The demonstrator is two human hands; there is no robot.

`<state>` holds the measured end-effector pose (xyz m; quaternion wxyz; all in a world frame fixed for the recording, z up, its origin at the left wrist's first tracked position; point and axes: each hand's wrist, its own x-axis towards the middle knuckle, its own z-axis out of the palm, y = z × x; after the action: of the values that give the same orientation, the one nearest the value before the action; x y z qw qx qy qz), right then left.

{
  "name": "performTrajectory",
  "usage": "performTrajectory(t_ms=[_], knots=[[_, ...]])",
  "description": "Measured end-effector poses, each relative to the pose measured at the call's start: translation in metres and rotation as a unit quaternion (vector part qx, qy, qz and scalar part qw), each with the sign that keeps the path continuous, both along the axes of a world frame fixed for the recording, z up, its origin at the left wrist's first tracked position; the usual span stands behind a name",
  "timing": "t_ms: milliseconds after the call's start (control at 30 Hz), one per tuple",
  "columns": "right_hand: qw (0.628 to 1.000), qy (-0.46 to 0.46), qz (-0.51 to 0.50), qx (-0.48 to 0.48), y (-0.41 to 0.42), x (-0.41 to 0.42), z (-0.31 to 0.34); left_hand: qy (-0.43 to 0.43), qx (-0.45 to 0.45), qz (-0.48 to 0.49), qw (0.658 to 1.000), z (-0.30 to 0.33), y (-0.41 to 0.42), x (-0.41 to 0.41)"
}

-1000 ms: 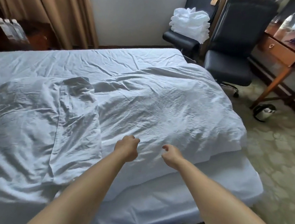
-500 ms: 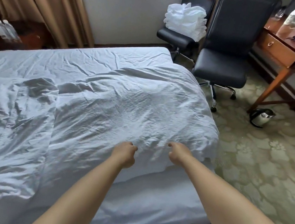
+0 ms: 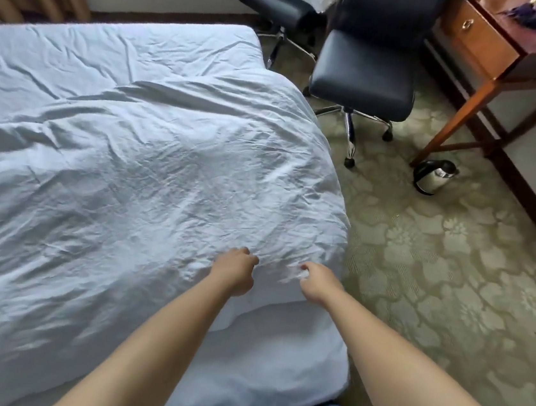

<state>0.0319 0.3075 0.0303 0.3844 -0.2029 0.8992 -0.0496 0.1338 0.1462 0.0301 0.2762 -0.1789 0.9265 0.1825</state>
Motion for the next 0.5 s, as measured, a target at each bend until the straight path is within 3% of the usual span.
performTrajectory(t_ms=[333,433,500], knots=[[0.998,-0.062,-0.022,-0.017,0.036,-0.109,-0.081,-0.017,-0.019,0.053,0.998,-0.036,0.048,-0.104],[0.968,-0.146,-0.196,-0.057,0.046,-0.134,-0.115,-0.049,-0.044,0.047,0.997,-0.059,0.068,-0.133],[0.916,-0.218,-0.326,-0.088,0.049,-0.143,-0.142,-0.064,-0.059,0.043,0.995,-0.074,0.078,-0.154]])
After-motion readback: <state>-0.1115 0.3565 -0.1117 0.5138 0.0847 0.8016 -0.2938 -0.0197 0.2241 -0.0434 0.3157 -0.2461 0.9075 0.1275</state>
